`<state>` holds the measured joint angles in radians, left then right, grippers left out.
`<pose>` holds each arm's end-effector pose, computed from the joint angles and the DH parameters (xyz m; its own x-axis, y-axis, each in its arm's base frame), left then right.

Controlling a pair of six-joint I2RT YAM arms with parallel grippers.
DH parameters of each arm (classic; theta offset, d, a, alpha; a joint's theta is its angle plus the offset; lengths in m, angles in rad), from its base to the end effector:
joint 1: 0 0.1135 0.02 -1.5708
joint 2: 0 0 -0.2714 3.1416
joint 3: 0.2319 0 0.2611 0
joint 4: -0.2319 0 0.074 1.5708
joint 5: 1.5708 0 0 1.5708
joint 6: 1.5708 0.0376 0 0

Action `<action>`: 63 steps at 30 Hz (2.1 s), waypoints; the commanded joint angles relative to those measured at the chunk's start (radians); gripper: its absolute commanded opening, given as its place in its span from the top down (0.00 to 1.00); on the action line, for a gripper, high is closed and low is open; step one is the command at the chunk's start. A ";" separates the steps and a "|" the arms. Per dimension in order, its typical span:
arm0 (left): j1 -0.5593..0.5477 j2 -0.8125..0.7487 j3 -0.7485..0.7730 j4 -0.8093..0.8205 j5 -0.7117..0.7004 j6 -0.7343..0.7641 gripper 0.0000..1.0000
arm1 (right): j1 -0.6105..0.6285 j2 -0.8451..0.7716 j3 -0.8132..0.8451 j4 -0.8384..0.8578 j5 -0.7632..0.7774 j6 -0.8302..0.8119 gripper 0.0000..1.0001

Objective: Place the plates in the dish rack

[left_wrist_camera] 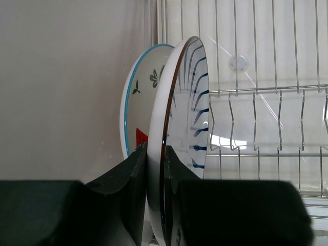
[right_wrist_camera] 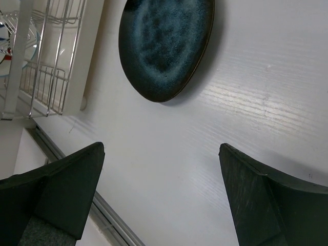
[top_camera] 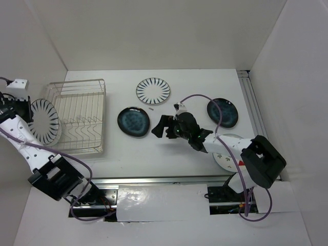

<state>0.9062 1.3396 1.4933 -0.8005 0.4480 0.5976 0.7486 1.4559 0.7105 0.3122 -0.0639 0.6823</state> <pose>0.1891 0.2150 0.4109 -0.5865 0.0737 -0.8066 -0.2011 0.9514 0.2332 0.2310 0.2179 0.2080 -0.6938 0.2144 -0.6875 -0.3662 0.7170 0.5931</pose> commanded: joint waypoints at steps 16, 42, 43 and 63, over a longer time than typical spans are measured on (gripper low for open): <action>-0.148 -0.088 -0.200 0.273 -0.149 -0.047 1.00 | 0.009 0.142 0.075 0.033 -0.005 -0.024 0.00; -0.148 -0.146 -0.099 0.255 -0.227 -0.032 0.41 | 0.018 0.337 0.219 0.070 0.004 -0.015 0.00; -0.148 -0.146 -0.081 0.233 -0.204 -0.032 0.40 | 0.018 0.354 0.230 0.070 0.015 -0.004 0.00; -0.377 -0.224 0.144 -0.315 0.259 -0.289 0.22 | 0.018 0.596 0.328 0.163 0.091 0.128 0.34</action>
<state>0.5751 1.1057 1.6360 -1.0805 0.6270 0.4049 0.7593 1.9953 1.0119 0.4843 -0.0154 0.7803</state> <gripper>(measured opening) 0.778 0.667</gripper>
